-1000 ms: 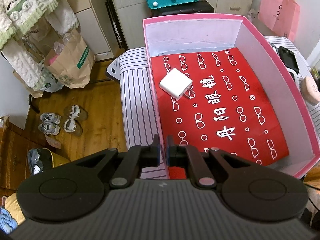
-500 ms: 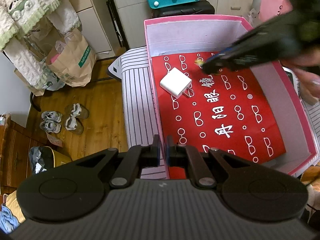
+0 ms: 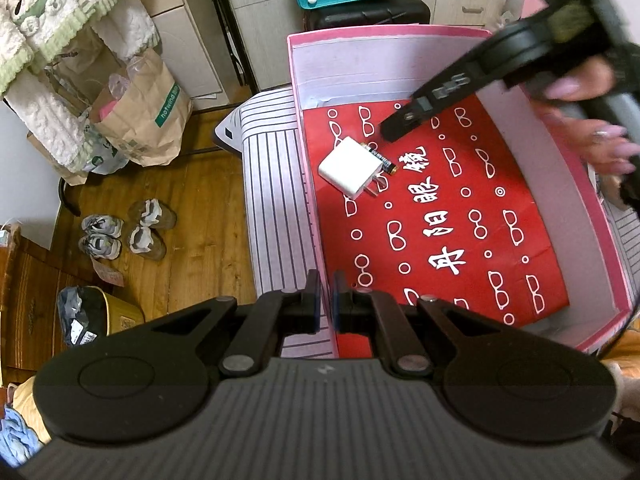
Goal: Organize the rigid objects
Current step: 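Place the AA battery in the box beside the charger, open right gripper, then grasp the pink round case with the right gripper, then carry the pink case into the box and release it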
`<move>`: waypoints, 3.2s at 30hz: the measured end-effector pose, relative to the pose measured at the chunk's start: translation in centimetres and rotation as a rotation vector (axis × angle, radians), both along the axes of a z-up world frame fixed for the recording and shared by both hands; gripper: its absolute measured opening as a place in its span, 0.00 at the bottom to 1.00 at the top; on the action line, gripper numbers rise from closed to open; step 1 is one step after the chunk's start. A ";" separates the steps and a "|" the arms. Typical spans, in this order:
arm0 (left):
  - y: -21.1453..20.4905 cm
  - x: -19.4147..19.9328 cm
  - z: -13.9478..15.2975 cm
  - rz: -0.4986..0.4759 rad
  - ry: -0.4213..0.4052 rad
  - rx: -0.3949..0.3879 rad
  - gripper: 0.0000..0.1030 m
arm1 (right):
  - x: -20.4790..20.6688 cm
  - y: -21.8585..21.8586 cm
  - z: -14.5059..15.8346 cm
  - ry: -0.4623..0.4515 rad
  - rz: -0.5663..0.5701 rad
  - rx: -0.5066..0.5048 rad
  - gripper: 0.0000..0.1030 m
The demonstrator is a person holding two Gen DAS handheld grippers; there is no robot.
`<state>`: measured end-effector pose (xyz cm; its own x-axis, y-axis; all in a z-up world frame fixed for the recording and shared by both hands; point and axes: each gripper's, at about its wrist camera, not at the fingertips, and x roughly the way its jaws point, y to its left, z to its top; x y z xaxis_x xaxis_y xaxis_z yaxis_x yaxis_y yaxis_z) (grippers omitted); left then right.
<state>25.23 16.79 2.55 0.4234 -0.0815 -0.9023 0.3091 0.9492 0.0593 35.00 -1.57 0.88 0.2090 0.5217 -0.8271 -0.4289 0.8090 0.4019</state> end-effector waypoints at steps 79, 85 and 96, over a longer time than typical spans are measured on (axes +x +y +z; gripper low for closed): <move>-0.7 1.0 -0.8 0.023 -0.030 -0.006 0.05 | -15.4 -25.9 -5.9 -0.381 -0.373 -0.304 0.84; -0.7 0.9 -0.8 0.028 -0.027 -0.026 0.05 | -15.6 -26.0 -5.3 -0.378 -0.393 -0.321 0.84; -0.9 0.9 -0.7 -0.010 -0.022 -0.009 0.06 | -16.7 -24.1 0.8 -0.499 -0.348 -0.212 0.84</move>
